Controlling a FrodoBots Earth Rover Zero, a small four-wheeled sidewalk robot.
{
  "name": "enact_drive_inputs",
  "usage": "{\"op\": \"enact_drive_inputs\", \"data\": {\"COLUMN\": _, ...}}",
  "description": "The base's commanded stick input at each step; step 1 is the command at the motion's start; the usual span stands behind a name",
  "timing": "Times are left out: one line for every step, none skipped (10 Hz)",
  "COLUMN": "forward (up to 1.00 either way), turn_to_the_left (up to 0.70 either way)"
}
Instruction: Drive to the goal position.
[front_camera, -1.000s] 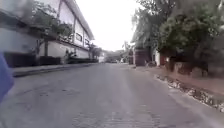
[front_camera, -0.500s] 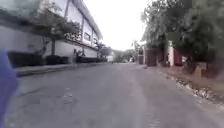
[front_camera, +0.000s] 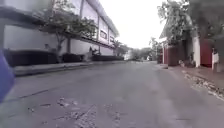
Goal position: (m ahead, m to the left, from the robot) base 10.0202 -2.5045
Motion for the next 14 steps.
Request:
{"op": "enact_drive_inputs", "data": {"forward": 1.00, "turn_to_the_left": 0.00}}
{"op": "enact_drive_inputs", "data": {"forward": 1.00, "turn_to_the_left": 0.04}}
{"op": "enact_drive_inputs", "data": {"forward": 1.00, "turn_to_the_left": 0.03}}
{"op": "enact_drive_inputs", "data": {"forward": 1.00, "turn_to_the_left": 0.04}}
{"op": "enact_drive_inputs", "data": {"forward": 1.00, "turn_to_the_left": 0.14}}
{"op": "enact_drive_inputs", "data": {"forward": 1.00, "turn_to_the_left": 0.01}}
{"op": "enact_drive_inputs", "data": {"forward": 1.00, "turn_to_the_left": 0.05}}
{"op": "enact_drive_inputs", "data": {"forward": 1.00, "turn_to_the_left": 0.08}}
{"op": "enact_drive_inputs", "data": {"forward": 1.00, "turn_to_the_left": 0.19}}
{"op": "enact_drive_inputs", "data": {"forward": 1.00, "turn_to_the_left": 0.06}}
{"op": "enact_drive_inputs", "data": {"forward": 1.00, "turn_to_the_left": 0.06}}
{"op": "enact_drive_inputs", "data": {"forward": 1.00, "turn_to_the_left": 0.09}}
{"op": "enact_drive_inputs", "data": {"forward": 1.00, "turn_to_the_left": 0.08}}
{"op": "enact_drive_inputs", "data": {"forward": 1.00, "turn_to_the_left": 0.05}}
